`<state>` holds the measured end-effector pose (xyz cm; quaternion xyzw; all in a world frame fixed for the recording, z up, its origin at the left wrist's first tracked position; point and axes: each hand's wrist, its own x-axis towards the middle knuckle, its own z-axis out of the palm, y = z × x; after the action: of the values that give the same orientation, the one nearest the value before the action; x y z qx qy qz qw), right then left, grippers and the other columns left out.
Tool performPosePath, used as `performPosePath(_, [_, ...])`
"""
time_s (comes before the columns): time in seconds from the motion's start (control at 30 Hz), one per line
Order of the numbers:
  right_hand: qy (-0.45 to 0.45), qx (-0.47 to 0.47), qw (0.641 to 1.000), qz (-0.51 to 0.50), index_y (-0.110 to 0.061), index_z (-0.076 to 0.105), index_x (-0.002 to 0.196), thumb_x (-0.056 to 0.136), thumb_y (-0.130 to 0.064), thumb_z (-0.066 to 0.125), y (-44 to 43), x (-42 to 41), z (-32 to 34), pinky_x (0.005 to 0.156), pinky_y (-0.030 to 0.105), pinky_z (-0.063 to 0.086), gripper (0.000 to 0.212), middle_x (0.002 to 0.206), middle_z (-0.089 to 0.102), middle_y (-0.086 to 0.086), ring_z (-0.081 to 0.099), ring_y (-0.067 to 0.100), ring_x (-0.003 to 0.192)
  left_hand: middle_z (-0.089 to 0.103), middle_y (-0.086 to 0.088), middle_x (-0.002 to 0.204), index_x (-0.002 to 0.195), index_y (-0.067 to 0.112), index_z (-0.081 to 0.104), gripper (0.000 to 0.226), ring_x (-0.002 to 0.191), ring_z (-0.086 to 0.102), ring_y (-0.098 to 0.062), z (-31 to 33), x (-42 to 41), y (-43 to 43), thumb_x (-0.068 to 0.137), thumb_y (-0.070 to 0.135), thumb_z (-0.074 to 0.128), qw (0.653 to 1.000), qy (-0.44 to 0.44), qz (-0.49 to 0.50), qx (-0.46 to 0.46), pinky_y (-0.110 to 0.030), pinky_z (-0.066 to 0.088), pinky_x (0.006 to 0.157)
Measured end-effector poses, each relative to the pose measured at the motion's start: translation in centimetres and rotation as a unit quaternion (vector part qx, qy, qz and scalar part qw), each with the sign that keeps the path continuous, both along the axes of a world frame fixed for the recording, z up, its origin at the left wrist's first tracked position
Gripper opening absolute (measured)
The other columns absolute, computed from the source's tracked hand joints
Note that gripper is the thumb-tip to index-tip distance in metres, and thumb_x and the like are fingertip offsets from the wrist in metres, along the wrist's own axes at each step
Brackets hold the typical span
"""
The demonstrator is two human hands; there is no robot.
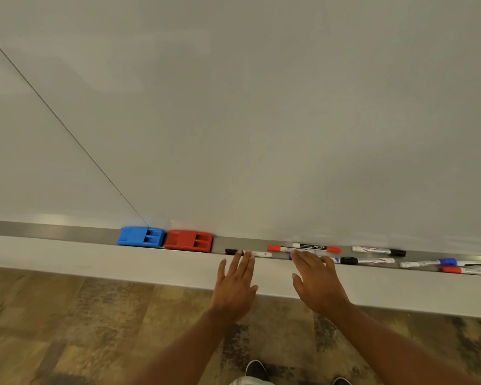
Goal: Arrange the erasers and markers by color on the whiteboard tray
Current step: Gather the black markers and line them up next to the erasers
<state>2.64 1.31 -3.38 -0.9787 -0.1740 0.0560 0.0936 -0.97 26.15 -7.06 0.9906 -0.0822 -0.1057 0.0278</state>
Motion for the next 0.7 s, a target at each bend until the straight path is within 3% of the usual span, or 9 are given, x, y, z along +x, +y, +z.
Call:
performPosePath(0.4, [-0.01, 0.012, 1.0, -0.009, -0.019, 0.043, 0.153, 0.101, -0.039, 0.047, 0.1, 0.0, -0.2, 0.118, 0.048, 0.03, 0.056, 0.156, 0.05, 0.001, 0.045, 0.021, 0.144, -0.017, 0.003, 0.177, 0.167, 0.023, -0.011, 0.079, 0.161, -0.023, -0.019, 0.7, -0.7, 3.4, 0.107, 0.053, 0.031, 0.999, 0.014, 0.029, -0.017, -0.053, -0.01, 0.13])
performPosePath(0.6, [0.01, 0.014, 0.999, -0.027, -0.021, 0.036, 0.157, 0.102, -0.042, 0.042, -1.0, -0.2, 0.0, 0.123, 0.048, 0.021, 0.059, 0.161, 0.042, 0.0, 0.037, 0.021, 0.15, -0.018, 0.0, 0.176, 0.168, 0.024, -0.008, 0.08, 0.161, -0.021, -0.022, 0.7, -0.8, 1.9, 0.106, 0.06, 0.027, 0.998, -0.008, 0.035, -0.047, -0.05, -0.01, 0.13])
performPosePath(0.7, [0.02, 0.009, 0.999, -0.048, -0.023, 0.037, 0.155, 0.102, -0.042, 0.045, -1.9, 0.0, 0.2, 0.122, 0.048, 0.024, 0.057, 0.161, 0.042, -0.001, 0.037, 0.021, 0.149, 0.004, -0.004, 0.179, 0.169, 0.025, 0.005, 0.077, 0.165, 0.0, -0.028, 1.3, -0.5, -0.4, 0.106, 0.061, 0.033, 0.993, -0.022, 0.056, -0.1, -0.05, 0.004, 0.131])
